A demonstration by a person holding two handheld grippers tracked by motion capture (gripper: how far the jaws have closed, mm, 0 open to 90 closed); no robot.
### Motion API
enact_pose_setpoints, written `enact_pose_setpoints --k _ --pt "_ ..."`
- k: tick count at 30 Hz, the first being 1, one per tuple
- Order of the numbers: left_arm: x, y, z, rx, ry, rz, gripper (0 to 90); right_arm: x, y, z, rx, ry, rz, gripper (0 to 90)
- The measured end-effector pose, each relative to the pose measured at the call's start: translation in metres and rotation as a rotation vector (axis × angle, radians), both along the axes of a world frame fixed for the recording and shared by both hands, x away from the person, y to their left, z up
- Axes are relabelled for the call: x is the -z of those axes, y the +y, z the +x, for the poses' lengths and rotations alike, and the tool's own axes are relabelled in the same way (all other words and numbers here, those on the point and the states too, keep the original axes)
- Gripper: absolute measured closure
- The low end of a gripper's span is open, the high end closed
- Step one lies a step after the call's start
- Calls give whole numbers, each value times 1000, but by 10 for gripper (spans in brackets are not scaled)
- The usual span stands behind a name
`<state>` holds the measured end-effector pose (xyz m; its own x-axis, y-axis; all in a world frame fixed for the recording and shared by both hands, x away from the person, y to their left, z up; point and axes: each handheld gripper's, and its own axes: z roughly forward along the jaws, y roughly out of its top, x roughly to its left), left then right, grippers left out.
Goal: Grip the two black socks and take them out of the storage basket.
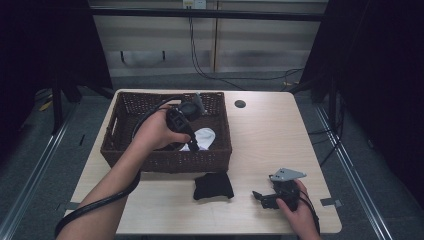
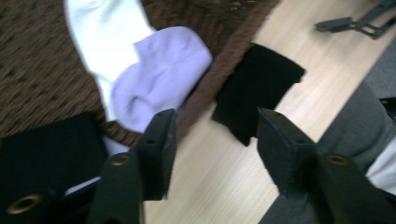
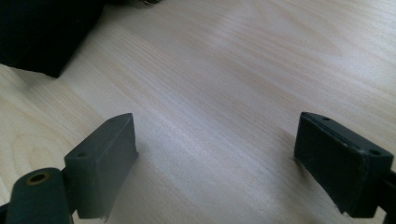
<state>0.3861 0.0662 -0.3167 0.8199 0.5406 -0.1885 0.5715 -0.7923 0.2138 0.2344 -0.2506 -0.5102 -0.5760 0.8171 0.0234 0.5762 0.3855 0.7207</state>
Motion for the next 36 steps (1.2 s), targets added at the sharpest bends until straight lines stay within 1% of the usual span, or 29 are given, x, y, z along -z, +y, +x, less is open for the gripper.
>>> enact_pose_setpoints --k 1,3,6,7,8,9,10,11,12,13,16,18,19,23,24,25,27,30,31,34,36 --pt "0 3 2 -5 -4 1 418 0 0 0 0 0 0 121" --pt "1 9 5 -21 -3 1 409 0 0 0 1 1 0 121" --pt "4 18 10 -47 -9 4 356 0 0 0 1 1 0 121" --pt "5 20 11 -59 -8 10 346 0 0 0 0 1 0 120" --pt "7 23 12 -62 -9 14 326 0 0 0 1 1 0 120" --pt "8 25 13 -65 -10 22 326 0 0 0 1 1 0 120" --pt "9 28 14 -79 -13 16 318 0 0 0 0 0 0 120" --pt "11 31 16 -74 -24 14 305 0 0 0 0 -1 0 120" --pt "12 34 17 -85 -28 12 290 0 0 0 1 1 0 120" --pt "14 38 19 -83 -27 19 289 0 0 0 1 0 0 120" --pt "18 46 21 -118 -37 19 283 0 0 0 1 0 0 120" --pt "22 52 24 -139 -33 11 277 0 0 0 2 2 1 120" --pt "24 55 25 -150 -34 16 277 0 0 0 1 1 1 121" --pt "34 67 31 -187 -30 21 273 0 0 0 2 2 1 121" --pt "39 73 34 -201 -31 22 266 0 0 0 0 -1 1 121" --pt "39 73 34 -201 -31 22 266 0 0 0 0 -1 1 121" --pt "43 77 36 -213 -28 20 266 0 0 0 1 1 1 120" --pt "49 83 39 -217 -39 13 265 0 0 0 1 0 0 120" --pt "51 85 40 -224 -33 11 261 0 0 0 0 0 0 121" --pt "58 89 44 -237 -32 21 261 0 0 0 -2 -2 0 121" --pt "63 93 46 -248 -29 20 260 0 0 0 1 0 0 121"
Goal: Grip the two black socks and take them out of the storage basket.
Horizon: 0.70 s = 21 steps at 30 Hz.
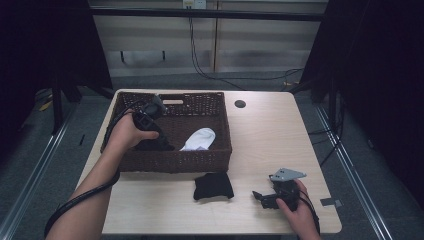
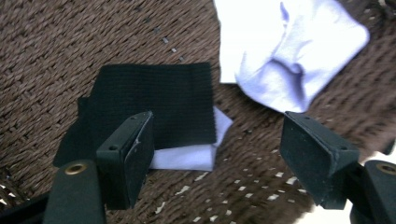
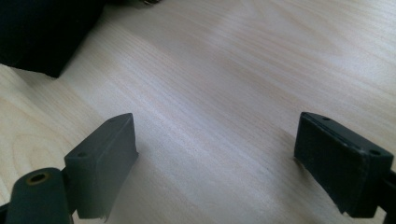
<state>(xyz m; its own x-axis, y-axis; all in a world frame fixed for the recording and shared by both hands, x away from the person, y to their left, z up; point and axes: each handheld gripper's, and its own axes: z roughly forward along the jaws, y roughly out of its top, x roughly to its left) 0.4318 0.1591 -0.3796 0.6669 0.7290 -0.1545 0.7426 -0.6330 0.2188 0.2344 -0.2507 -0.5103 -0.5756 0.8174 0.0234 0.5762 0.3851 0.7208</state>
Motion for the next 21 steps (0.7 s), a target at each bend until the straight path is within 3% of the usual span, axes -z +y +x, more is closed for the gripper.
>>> enact_pose_setpoints --k 21 --pt "54 24 18 -115 69 42 269 0 0 0 2 4 1 120"
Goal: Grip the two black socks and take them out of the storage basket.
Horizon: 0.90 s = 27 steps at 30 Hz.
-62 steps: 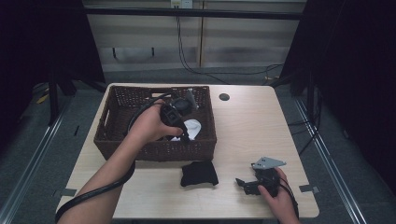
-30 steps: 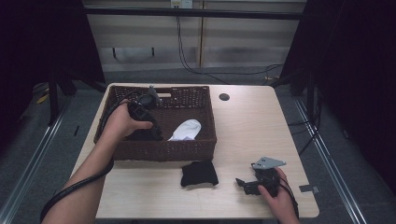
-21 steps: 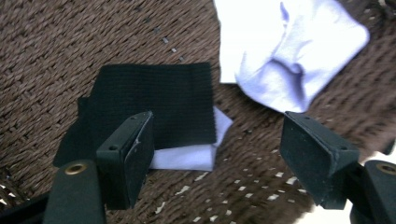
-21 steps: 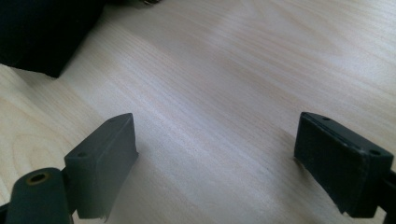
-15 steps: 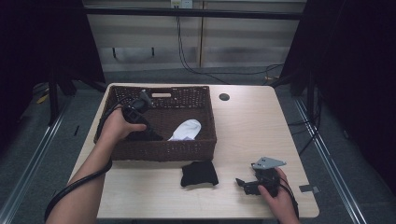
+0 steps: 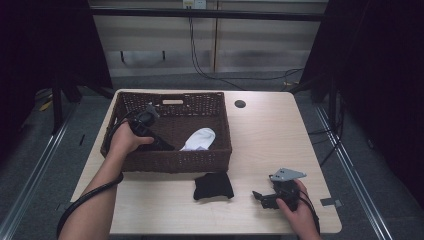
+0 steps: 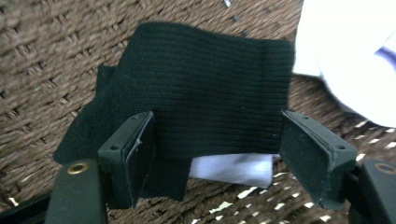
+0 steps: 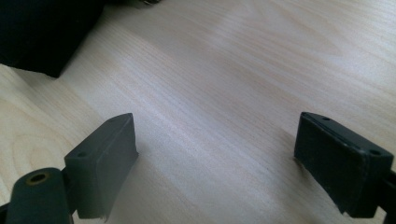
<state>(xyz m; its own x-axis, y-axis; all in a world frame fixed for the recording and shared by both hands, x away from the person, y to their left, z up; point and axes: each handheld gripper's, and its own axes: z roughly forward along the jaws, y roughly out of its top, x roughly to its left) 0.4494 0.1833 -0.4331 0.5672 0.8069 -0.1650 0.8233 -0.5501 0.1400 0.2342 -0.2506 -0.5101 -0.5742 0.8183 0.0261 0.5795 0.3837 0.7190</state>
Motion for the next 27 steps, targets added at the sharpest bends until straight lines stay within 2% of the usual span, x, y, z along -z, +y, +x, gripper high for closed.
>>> enact_pose_setpoints --k 3,6,8,12,21,23,24,26,27 --pt "3 1 3 -13 21 16 271 0 0 0 0 0 0 120" --pt "2 0 3 -20 12 17 273 0 0 0 1 0 1 120" --pt "3 0 5 -22 19 23 272 0 0 0 1 1 1 121" --pt "5 -1 8 -31 39 49 273 0 0 0 1 1 1 121" --pt "10 -1 11 -43 98 80 281 0 0 0 -1 -3 0 121" --pt "9 -1 12 -34 90 65 273 0 0 0 -1 -3 0 120" --pt "7 -2 12 -41 72 53 272 0 0 0 -1 -3 0 120" --pt "5 -3 13 -25 50 32 267 0 0 0 0 -1 1 120" --pt "5 -5 13 -14 53 36 266 0 0 0 0 -1 1 121"
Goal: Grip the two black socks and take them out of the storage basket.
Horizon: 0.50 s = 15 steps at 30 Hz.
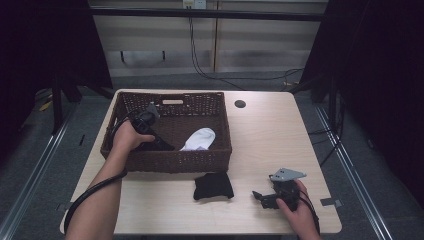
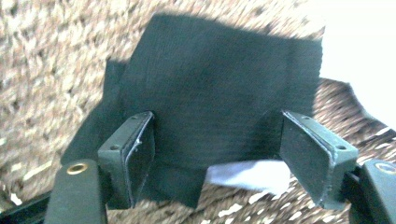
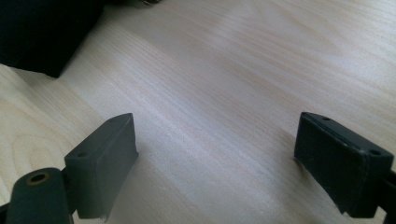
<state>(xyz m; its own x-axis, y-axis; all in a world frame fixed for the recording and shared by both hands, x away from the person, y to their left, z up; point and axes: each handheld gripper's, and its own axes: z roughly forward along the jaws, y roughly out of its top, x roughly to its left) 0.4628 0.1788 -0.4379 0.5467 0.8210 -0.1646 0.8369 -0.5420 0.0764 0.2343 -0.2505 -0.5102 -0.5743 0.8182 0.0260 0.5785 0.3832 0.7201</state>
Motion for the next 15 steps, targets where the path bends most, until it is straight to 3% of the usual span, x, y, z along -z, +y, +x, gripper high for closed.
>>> enact_pose_setpoints --k 3,6,9,15 --pt "3 0 2 -15 24 23 267 0 0 0 -2 -1 -1 120" --pt "2 0 2 -28 17 -2 269 0 0 0 -1 0 -1 121" --pt "5 -1 2 -12 48 22 256 0 0 0 -1 0 -1 120" --pt "9 -2 2 -5 71 48 268 0 0 0 -2 -2 -2 121"
